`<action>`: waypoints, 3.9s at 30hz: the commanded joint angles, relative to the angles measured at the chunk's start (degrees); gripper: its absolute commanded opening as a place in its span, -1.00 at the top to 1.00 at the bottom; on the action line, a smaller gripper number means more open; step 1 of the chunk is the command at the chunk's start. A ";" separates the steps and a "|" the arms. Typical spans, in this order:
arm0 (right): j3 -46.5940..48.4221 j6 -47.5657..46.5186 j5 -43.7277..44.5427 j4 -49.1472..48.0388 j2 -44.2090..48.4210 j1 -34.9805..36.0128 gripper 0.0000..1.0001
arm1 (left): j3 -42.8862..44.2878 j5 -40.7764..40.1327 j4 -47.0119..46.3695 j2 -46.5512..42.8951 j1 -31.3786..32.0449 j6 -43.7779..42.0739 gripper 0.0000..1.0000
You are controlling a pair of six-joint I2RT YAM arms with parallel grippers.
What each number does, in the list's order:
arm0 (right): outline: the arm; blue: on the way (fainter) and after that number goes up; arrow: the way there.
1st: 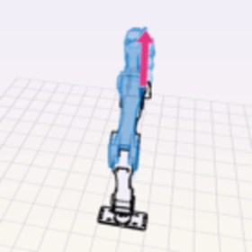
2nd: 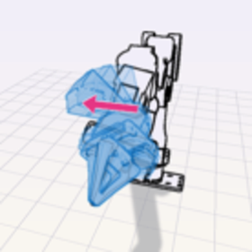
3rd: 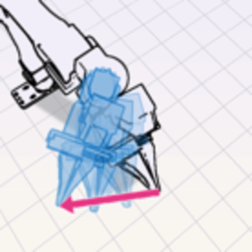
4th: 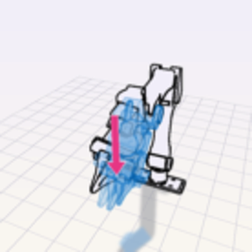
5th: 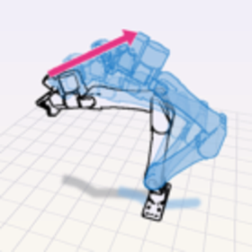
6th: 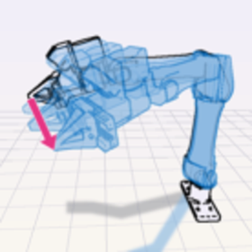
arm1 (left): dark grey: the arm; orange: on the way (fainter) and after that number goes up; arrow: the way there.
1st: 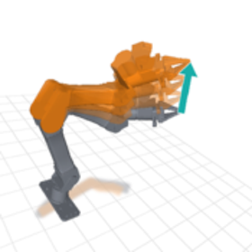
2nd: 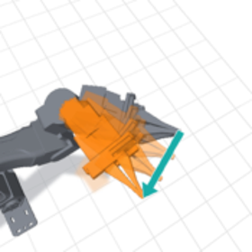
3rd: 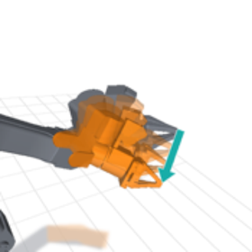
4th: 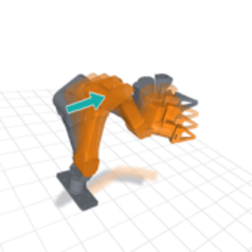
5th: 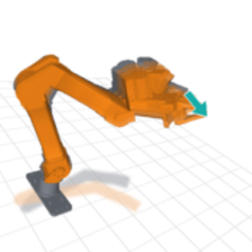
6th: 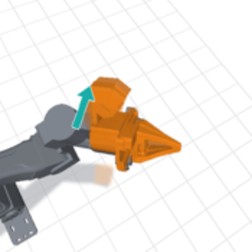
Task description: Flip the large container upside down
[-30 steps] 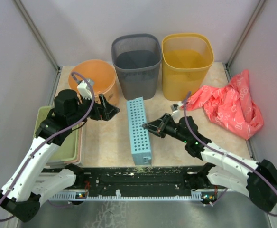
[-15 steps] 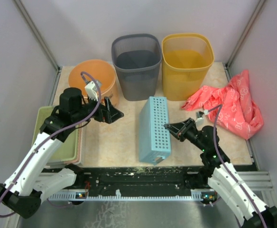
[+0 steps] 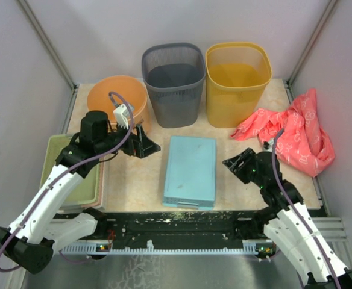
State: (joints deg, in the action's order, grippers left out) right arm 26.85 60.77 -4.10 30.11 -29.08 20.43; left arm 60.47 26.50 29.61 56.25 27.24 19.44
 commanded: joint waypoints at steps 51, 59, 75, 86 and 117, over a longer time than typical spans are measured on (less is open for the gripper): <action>24.21 -26.37 6.85 9.87 -14.85 2.32 -0.80 | -7.75 -30.67 -13.49 5.31 23.59 21.90 -0.99; 28.55 -20.53 14.22 0.60 -40.95 25.49 -0.88 | -9.02 -36.90 -8.59 -1.81 23.87 23.08 -0.99; 15.58 -18.02 20.18 8.20 -24.66 0.69 -0.97 | -9.99 -33.54 -10.05 -0.16 23.83 17.77 -0.99; 15.39 -25.39 4.68 1.00 -18.21 0.73 -0.96 | -7.38 -35.29 -8.96 1.16 23.83 15.03 -0.99; 20.99 -29.46 10.78 -2.50 -40.76 -10.08 -0.97 | -5.45 -33.84 -9.95 6.25 23.79 11.97 -0.99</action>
State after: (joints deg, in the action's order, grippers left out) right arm 45.63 35.59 10.39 30.70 -72.73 11.35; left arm 51.86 -8.78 20.56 61.58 50.92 34.02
